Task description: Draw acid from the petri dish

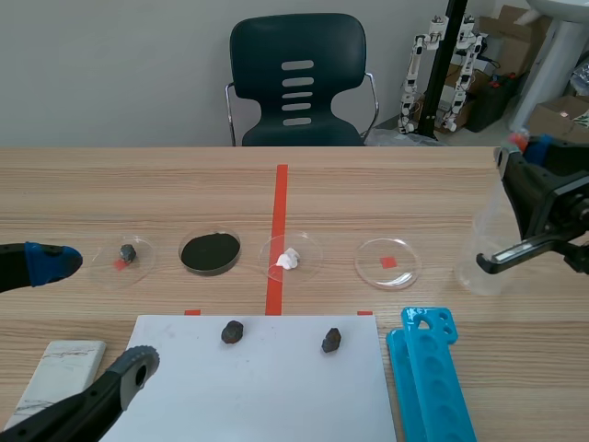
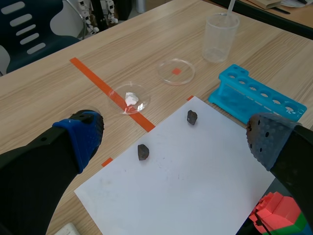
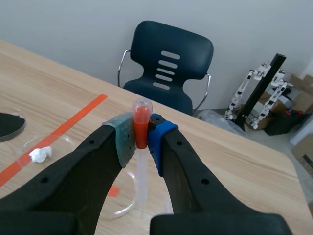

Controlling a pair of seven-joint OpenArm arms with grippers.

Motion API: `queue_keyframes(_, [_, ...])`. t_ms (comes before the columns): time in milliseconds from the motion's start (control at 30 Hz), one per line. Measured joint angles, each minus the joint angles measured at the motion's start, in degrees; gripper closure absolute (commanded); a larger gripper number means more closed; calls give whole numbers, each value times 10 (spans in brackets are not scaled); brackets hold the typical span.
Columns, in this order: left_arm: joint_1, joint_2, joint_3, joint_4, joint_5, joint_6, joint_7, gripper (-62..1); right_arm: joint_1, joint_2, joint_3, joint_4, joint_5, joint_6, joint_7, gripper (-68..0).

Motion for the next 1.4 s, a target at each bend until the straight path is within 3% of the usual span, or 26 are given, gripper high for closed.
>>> queue_keyframes(100, [0, 0, 0, 0, 0, 0, 0, -615, 57, 0, 0, -37, 0, 6, 0, -66])
queue_keyframes(300, [0, 0, 0, 0, 0, 0, 0, -615, 143, 0, -25, -104, -1, 61, 0, -66])
queue_keyframes(733, [0, 0, 0, 0, 0, 0, 0, -615, 206, 0, -146, -203, -29, 56, 16, -66])
queue_keyframes(1000, [0, 0, 0, 0, 0, 0, 0, -615, 218, 0, -160, -259, -29, 54, 51, -66])
queue_keyframes(1167, [0, 0, 0, 0, 0, 0, 0, -615, 221, -22, -160, -280, -29, 49, 50, -65])
queue_keyframes(1400, [0, 0, 0, 0, 0, 0, 0, -615, 221, -49, -160, -282, -75, 47, 51, -65])
